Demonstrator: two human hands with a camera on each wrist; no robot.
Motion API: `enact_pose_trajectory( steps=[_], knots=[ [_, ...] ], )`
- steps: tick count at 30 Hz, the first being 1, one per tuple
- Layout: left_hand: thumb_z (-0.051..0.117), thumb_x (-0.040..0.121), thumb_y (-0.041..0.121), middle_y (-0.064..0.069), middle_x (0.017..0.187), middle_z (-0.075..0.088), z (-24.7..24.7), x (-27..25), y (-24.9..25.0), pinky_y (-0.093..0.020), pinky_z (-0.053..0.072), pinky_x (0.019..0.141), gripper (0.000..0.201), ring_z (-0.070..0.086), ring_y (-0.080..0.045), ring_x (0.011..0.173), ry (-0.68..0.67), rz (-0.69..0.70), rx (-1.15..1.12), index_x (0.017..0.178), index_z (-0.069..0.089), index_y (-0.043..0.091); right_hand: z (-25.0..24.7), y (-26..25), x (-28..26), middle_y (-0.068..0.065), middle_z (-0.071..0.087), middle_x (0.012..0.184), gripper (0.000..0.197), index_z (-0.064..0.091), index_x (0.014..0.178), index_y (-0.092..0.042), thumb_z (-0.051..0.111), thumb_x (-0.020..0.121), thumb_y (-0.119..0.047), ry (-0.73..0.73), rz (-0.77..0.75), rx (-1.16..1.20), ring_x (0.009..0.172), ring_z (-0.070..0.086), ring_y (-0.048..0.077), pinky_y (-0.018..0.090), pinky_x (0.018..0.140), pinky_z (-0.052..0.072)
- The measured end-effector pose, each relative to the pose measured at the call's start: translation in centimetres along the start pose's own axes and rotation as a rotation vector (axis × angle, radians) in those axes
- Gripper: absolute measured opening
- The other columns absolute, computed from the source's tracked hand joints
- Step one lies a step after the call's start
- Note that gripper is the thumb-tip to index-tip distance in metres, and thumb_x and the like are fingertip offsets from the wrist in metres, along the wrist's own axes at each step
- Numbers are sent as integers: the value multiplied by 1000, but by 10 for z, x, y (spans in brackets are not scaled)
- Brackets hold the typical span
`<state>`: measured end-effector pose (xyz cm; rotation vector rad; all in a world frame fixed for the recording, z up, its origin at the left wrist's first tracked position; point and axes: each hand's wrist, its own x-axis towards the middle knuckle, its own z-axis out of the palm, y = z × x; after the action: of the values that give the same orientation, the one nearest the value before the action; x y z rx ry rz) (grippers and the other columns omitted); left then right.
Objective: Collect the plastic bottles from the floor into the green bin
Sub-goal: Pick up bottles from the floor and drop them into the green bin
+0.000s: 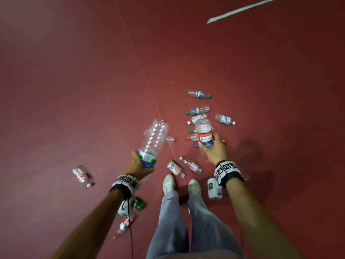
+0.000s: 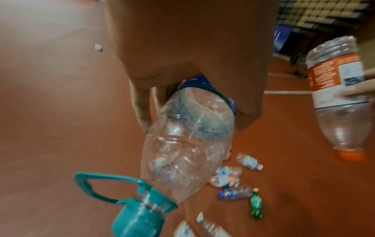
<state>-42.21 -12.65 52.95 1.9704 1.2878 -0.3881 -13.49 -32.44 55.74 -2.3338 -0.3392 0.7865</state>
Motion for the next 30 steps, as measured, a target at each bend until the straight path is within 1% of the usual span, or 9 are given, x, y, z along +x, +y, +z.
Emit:
enact_pose_trajectory(
  steps=[4,7,9,13,16,19,22,26,30],
  knots=[
    [84,57,49,2,98,58,-46,-35,49,-27,48,59,78,63,-14,78,56,55,-92,110,31,26,-31,-71,-51,-6,70,107,56,53,115,-21,89,74,-36,14,-16,210,95,68,13,30,85,51],
    [83,57,53,2,101,56,-80,-62,73,-28,53,61,71,62,-9,79,120,79,-125,107,41,24,-45,-115,-78,-5,70,109,61,51,117,-23,88,72,-42,12,-66,320,100,68,16,34,89,52],
    [86,57,49,4,102,57,-101,-87,82,-28,55,65,75,63,-10,84,202,110,-189,108,39,20,-52,-143,-91,-5,68,112,62,49,120,-23,87,74,-42,-41,-139,338,103,66,16,34,89,50],
    [92,64,37,9,102,64,-131,-147,91,-12,52,62,76,64,1,84,384,131,-319,112,36,19,-72,-205,-108,-8,60,114,65,46,127,-17,86,79,-36,-159,-317,329,105,59,11,26,88,40],
    [92,63,37,11,108,63,-142,-207,92,-19,58,73,84,67,-1,89,558,112,-456,123,35,23,-79,-241,-126,-9,63,112,62,47,122,-21,87,77,-40,-251,-452,317,98,61,6,26,88,44],
    [94,65,30,11,111,63,-137,-271,89,-18,57,77,86,66,0,94,726,70,-588,130,39,21,-73,-254,-159,-13,68,107,61,51,119,-24,88,74,-42,-357,-560,301,96,65,1,18,80,48],
    [95,64,39,10,114,64,-116,-335,74,-27,61,83,84,68,0,97,874,9,-704,128,42,24,-53,-253,-204,-19,68,103,60,53,121,-25,88,75,-41,-515,-646,282,90,63,-11,6,70,46],
    [89,64,62,9,117,67,-65,-429,40,-36,62,85,86,70,-7,102,1071,-158,-787,127,43,26,-2,-239,-284,-14,70,109,68,55,125,-25,89,70,-47,-789,-738,192,98,68,2,28,88,55],
    [86,62,70,11,111,69,-5,-530,0,-39,63,81,86,72,-7,96,1280,-390,-840,125,45,26,42,-216,-387,-10,70,114,72,54,129,-25,91,70,-41,-1089,-882,57,101,69,6,32,94,57]
  ],
)
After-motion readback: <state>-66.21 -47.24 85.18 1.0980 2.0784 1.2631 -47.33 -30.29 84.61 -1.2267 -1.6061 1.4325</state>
